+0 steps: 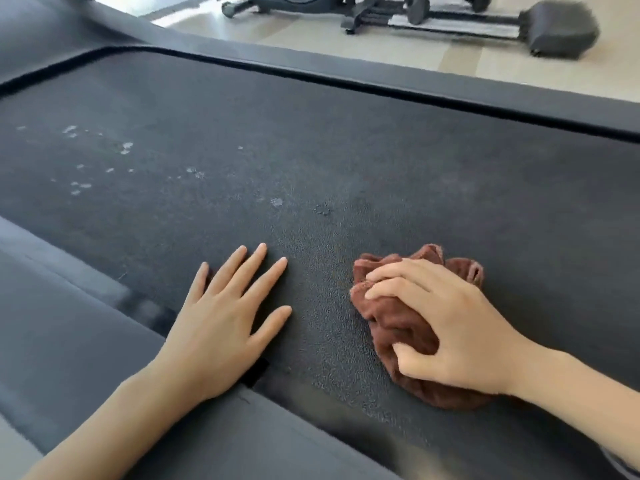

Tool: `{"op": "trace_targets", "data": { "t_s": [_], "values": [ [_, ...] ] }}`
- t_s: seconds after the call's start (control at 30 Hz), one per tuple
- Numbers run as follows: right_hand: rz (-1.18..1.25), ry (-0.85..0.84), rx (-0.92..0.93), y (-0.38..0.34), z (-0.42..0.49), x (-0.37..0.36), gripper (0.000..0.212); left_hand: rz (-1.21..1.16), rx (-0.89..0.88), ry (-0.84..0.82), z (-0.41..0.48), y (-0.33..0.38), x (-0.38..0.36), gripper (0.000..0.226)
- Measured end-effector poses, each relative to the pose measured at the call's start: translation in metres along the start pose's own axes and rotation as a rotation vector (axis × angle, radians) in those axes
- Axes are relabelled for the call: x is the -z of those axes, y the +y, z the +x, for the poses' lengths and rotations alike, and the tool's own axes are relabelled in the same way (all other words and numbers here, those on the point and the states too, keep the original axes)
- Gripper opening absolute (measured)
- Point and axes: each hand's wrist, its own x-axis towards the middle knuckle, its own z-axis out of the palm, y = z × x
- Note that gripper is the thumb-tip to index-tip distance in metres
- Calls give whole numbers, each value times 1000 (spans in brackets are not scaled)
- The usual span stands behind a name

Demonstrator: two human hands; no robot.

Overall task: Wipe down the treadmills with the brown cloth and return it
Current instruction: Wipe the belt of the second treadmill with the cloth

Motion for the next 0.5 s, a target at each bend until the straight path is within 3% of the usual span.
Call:
{"op": "trace_targets", "data": {
  "t_s": [0.2,0.37,0.5],
  "values": [
    [-56,119,-314,-6,-57,10,51,7,-40,-41,0,3,6,79],
    [-168,236,-472,-17,-48,-3,54,-19,-211,-78,3,-46,16,66],
    [-217,359,-541,-35,-6,-24,47,-131,-179,-71,1,-78,22,58]
  ]
}}
